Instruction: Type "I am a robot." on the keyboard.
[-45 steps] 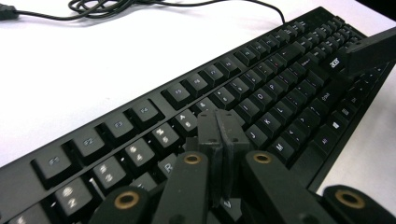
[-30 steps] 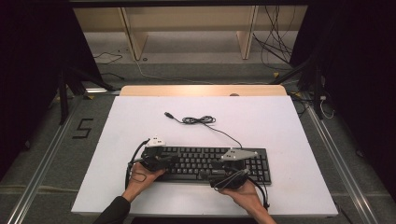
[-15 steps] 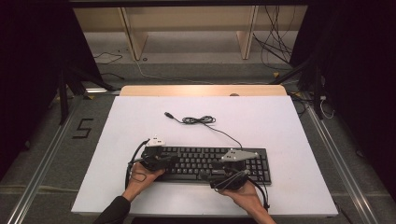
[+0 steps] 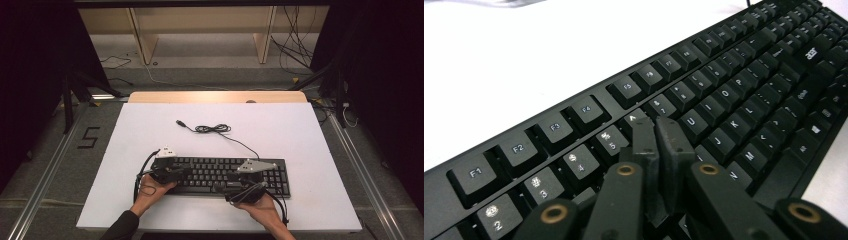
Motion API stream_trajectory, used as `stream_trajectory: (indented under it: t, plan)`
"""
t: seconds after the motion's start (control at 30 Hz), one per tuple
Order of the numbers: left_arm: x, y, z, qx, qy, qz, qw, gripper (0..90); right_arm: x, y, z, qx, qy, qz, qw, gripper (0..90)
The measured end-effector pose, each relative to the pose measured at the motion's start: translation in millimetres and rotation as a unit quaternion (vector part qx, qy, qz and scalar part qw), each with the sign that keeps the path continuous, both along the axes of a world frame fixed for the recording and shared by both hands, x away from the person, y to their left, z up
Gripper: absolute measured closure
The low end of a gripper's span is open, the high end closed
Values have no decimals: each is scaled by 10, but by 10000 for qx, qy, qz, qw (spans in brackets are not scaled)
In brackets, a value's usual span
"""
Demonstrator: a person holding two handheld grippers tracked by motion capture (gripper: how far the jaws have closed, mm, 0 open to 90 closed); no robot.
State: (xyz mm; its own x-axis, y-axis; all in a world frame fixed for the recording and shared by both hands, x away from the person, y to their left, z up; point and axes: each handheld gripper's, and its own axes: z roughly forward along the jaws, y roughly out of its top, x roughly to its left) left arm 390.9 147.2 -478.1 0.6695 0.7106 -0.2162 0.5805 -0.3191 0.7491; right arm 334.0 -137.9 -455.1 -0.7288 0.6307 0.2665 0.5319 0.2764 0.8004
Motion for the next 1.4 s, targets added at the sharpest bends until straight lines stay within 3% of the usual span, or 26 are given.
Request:
stream_trajectory:
  t: [0.4,0.83,1.03,1.4]
  plan:
    - [-54,96,86,-329,-105,-61,9994,771,15,9,-17,-29,-20,-52,10000,353]
    - [-197,228,190,-826,-258,-58,9962,508,61,9,-26,-32,-24,-98,9999,369]
    - [-298,290,241,-1030,-382,-13,9939,422,85,18,-31,-48,-24,-95,9999,428]
    - [-438,419,227,-1166,-444,91,9921,360,132,6,-72,-242,87,-299,9992,606]
